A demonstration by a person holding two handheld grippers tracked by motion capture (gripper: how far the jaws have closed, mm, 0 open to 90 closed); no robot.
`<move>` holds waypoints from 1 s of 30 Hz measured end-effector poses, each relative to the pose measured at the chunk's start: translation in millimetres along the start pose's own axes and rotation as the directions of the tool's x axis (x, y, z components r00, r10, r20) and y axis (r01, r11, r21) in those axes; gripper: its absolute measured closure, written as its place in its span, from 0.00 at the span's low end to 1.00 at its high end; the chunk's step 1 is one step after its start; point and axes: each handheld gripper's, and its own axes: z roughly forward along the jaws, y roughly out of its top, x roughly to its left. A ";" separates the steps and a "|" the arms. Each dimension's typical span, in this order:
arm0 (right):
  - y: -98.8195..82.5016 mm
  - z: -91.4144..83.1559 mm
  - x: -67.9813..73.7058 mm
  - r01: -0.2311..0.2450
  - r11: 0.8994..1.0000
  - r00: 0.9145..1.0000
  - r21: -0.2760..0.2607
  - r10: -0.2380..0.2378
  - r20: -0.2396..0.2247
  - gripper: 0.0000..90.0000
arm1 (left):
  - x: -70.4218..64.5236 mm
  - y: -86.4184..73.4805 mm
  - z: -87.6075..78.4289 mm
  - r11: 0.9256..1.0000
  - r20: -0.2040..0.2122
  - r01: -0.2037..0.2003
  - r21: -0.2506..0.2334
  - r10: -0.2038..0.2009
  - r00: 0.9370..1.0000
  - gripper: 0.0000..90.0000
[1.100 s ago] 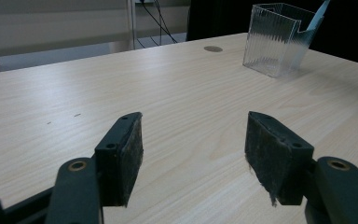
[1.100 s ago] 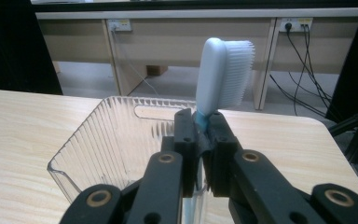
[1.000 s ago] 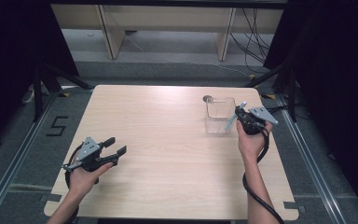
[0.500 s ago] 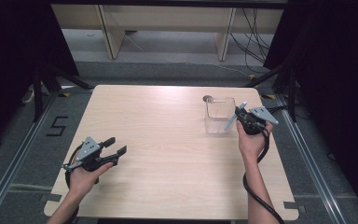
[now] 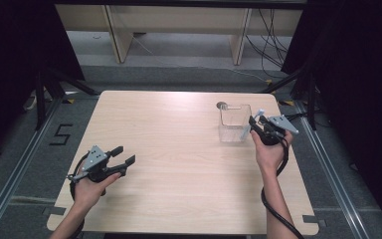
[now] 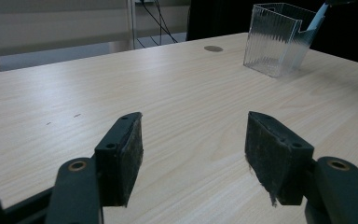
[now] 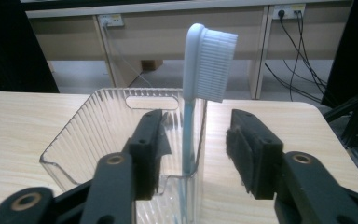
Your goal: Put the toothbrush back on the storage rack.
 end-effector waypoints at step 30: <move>-20.6 -35.4 5.9 0.023 0.999 0.999 0.049 -0.022 -0.029 0.51 | 2.6 -4.6 0.5 1.000 -0.011 0.015 -0.001 -0.015 1.000 0.40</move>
